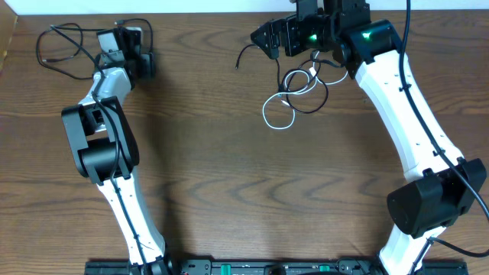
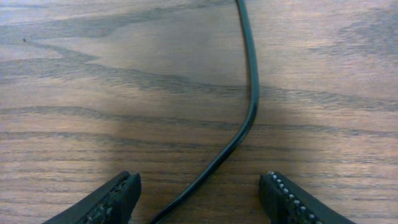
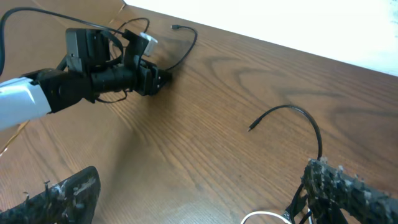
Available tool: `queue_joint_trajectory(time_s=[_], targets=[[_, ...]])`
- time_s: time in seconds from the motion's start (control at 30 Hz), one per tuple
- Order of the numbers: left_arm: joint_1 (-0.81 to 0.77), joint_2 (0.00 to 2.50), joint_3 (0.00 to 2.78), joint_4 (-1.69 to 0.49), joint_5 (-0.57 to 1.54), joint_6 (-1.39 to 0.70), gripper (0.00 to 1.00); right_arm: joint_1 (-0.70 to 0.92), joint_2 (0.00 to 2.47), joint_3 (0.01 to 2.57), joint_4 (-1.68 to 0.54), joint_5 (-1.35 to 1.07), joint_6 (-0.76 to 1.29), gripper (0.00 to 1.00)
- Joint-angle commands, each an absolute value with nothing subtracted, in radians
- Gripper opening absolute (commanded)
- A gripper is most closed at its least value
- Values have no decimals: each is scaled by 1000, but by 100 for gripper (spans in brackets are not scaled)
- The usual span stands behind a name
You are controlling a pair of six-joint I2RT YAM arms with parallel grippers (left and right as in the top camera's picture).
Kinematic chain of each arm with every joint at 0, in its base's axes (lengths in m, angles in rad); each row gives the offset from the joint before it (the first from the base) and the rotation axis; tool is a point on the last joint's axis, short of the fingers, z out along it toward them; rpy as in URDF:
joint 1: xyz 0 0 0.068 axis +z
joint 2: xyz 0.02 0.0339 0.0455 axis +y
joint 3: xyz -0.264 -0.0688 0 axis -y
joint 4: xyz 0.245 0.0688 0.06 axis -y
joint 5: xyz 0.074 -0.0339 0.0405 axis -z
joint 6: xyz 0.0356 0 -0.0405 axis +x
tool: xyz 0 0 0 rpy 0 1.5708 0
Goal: Untangle cables
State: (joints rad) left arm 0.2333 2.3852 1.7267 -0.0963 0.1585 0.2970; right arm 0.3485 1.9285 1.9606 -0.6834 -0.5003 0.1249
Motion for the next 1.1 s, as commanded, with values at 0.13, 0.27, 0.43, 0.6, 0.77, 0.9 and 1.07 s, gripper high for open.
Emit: queue_joint_trajectory(time_s=[0.13,0.27,0.43,0.6,0.77,0.9,1.07], targets=[[268,2458,1725,-103,142,339,31,355,1922,1967,-685,-507,126,99],[299,2464,1725,-97,141,299,8,355,1922,1967,-690,-507,126,99],[358,2441,1737,-7,142,83,8,357,1922,1967,-693,-507,126,99],[384,2399,1747,70,146,-47,13,366,1922,1967,-693,-507,126,99],[384,2341,1747,111,146,-47,41,374,1922,1967,-694,-507,126,99],[393,2277,1747,118,145,-48,45,377,1922,1967,-693,-507,126,99],[446,2225,1747,58,138,-152,45,377,1922,1967,-701,-506,126,99]])
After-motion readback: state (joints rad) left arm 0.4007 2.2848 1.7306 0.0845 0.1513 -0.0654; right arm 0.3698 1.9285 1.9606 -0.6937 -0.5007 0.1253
